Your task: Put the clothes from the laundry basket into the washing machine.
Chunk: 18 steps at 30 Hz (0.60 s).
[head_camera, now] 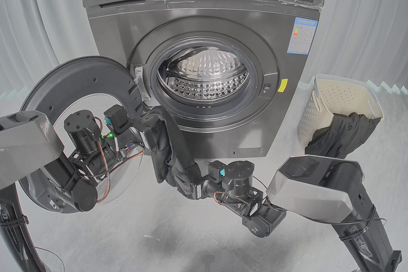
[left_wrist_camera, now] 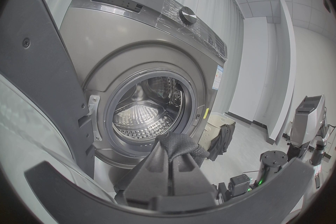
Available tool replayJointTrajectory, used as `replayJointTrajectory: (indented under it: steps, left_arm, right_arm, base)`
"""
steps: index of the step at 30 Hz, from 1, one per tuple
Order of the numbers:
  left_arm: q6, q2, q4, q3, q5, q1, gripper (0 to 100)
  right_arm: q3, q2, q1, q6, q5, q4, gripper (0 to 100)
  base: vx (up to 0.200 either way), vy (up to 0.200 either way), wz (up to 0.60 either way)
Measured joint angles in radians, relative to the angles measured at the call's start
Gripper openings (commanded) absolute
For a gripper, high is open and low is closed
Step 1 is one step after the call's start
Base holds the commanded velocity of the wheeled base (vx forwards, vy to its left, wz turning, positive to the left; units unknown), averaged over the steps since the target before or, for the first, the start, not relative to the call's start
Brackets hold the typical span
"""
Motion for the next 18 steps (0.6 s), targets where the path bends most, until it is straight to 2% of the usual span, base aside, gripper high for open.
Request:
replayJointTrajectory:
  steps: [13,14,18]
  left_arm:
    - [-0.003,0.003,0.0,0.0,0.0,0.0,0]
    - [-0.003,0.003,0.0,0.0,0.0,0.0,0]
    - [-0.003,0.003,0.0,0.0,0.0,0.0,0]
  right_arm:
    - [-0.179,0.09,0.02,0.002,-0.01,0.042,100]
    - [-0.194,0.096,0.018,0.002,-0.013,0.044,0]
    - [-0.252,0.127,0.011,0.002,-0.034,0.044,0]
  base:
    - [0.0,0.0,0.0]
    - [0.0,0.0,0.0]
    - [0.0,0.0,0.0]
